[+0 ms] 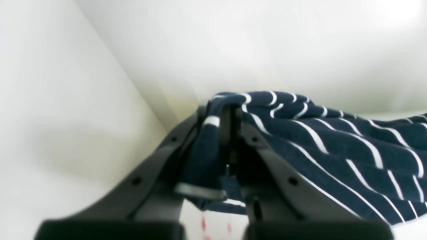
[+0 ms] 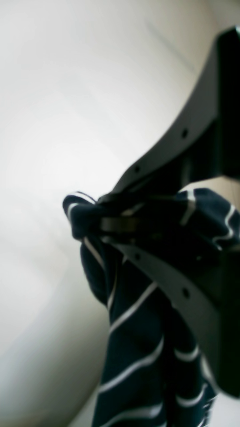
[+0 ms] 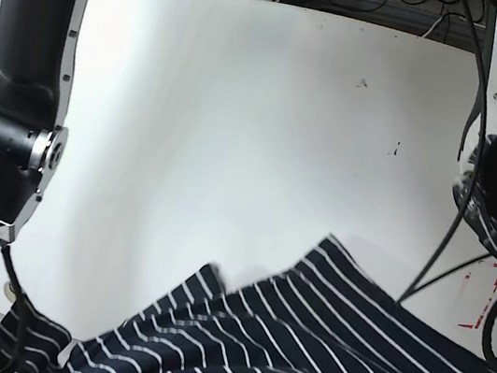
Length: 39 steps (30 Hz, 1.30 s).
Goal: Layout the t-shirt on the table in an organized manner, then fold the t-shirt properly
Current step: 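Lift the shirt with both grippers and shake it out, then lay the shirt down and move the right gripper to regrasp its edge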
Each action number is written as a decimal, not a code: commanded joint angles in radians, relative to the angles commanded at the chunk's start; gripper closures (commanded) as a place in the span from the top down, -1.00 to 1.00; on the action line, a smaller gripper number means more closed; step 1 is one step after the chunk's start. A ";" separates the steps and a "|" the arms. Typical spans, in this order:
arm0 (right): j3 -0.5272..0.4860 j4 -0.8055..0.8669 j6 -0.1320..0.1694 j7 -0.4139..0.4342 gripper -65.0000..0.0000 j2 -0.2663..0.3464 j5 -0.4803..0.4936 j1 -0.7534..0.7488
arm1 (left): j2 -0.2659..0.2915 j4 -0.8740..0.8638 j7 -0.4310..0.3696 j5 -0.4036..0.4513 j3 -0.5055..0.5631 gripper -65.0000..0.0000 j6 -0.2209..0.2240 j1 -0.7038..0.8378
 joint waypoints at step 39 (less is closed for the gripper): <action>0.345 0.373 0.000 0.107 -1.00 -0.226 0.008 -1.300 | -0.109 0.158 -0.121 -0.236 -0.232 -1.00 -0.003 1.094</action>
